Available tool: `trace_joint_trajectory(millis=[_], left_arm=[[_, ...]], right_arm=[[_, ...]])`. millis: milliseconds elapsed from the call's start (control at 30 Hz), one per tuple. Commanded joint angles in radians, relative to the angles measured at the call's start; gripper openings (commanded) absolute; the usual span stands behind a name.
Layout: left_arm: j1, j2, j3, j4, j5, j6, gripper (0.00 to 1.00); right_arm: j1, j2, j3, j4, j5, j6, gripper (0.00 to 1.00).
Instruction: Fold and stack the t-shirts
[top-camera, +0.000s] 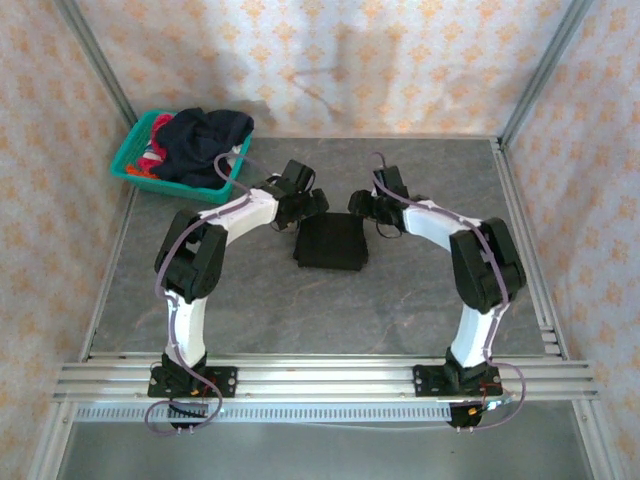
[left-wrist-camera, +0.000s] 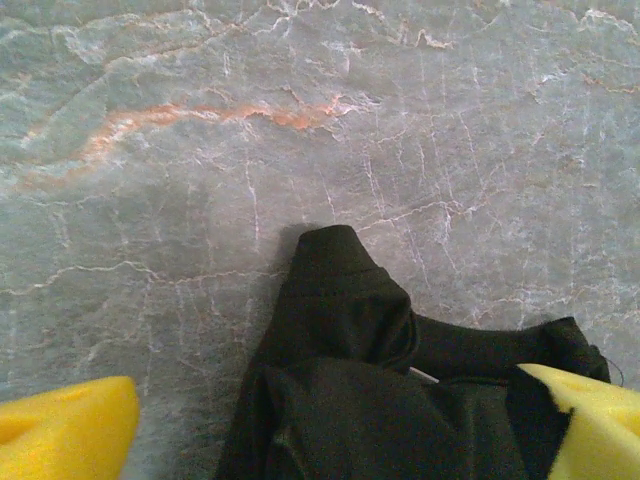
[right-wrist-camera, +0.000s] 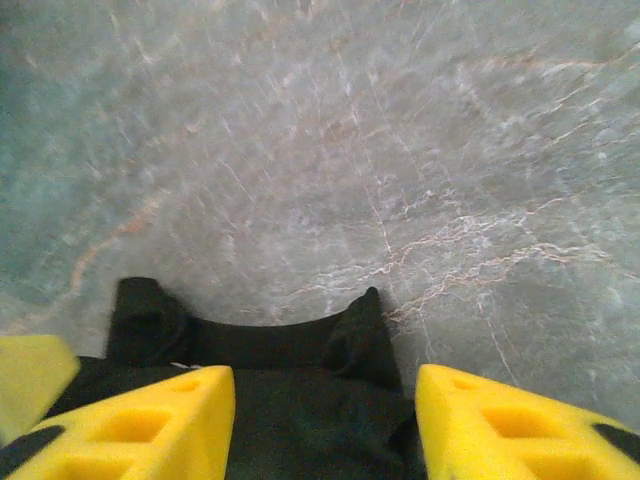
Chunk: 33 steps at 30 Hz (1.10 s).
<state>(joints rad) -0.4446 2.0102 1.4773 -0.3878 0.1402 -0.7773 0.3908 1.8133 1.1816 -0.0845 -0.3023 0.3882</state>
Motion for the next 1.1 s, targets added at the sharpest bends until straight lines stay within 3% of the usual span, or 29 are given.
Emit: trace_joint_trajectory(millis=[0,167,267,400,500,833,1067], left_arm=[[0.0,-0.11,-0.023,-0.046,-0.077,0.017,1.0],[-0.048,-0.184,-0.027,-0.075,-0.121,0.054,0.96],[-0.077,-0.184,-0.042,-0.05,-0.054,0.021,0.79],[-0.096,-0.162,-0.092,0.019,-0.015,-0.03,0.42],[-0.096,-0.13,-0.106,0.029,-0.019,-0.039,0.26],[-0.092,-0.04,-0.176,0.097,-0.037,-0.079,0.25],[-0.1,-0.199,-0.219,0.095,-0.108,-0.048,0.35]], right_arm=[[0.009,-0.123,-0.048,0.026,0.048,-0.008,0.57],[0.067,-0.147,-0.067,0.033,0.042,0.008,0.58],[0.092,-0.137,-0.072,0.065,0.032,0.041,0.57],[0.097,-0.112,-0.076,0.099,0.009,0.083,0.54],[0.101,-0.098,-0.082,0.111,-0.001,0.107,0.53],[0.109,-0.125,-0.107,0.105,-0.009,0.114,0.53],[0.157,-0.192,-0.143,0.037,0.109,0.081,0.53]])
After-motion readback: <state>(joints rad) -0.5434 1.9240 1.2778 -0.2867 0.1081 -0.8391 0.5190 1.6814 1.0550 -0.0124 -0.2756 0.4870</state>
